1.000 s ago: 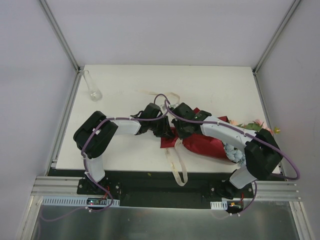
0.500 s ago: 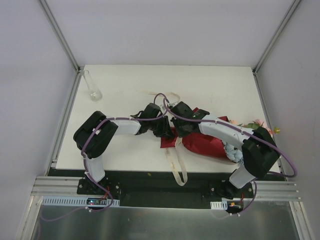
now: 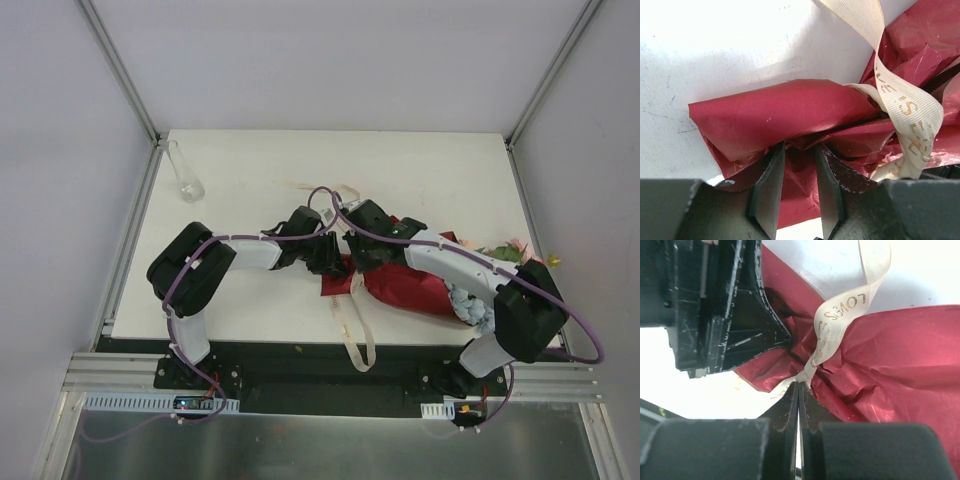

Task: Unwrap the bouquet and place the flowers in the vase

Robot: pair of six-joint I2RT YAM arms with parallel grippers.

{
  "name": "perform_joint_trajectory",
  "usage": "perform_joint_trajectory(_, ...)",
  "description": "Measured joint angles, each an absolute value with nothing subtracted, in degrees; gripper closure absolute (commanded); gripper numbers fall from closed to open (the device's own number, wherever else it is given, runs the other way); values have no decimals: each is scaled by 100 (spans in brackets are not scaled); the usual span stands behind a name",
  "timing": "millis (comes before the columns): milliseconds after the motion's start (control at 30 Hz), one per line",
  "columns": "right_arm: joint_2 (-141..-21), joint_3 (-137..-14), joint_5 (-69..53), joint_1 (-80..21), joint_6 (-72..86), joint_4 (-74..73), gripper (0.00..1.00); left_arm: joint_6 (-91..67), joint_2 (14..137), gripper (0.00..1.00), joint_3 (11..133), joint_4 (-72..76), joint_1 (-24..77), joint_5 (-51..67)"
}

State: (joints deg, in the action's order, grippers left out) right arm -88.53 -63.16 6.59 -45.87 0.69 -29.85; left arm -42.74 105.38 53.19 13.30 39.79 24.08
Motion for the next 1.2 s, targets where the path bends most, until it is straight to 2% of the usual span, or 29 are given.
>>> perform_joint_trajectory(533,-7828,-5046,-1951,-3286,1326,-963,100,-4274,10589,69,5334,1402,3979,2445)
perform_joint_trajectory(700,-7494,-4904,-2512,-3236,1669,-351,100,-4274,10619,69,5334,1446,3979,2488)
perform_joint_trajectory(900,-6506,-4897,-2840,-3240,1756,231,99,-4274,10672,69,5367,1474,3981,2510)
perform_joint_trajectory(1033,-6047,-5081,-2827,-3240,1669,78,100,-4274,10672,69,5367,1476,3981,2510)
perform_joint_trajectory(1200,-5957,-6359,-2606,-3238,1299,-875,100,-4274,10672,69,5367,1476,3981,2508)
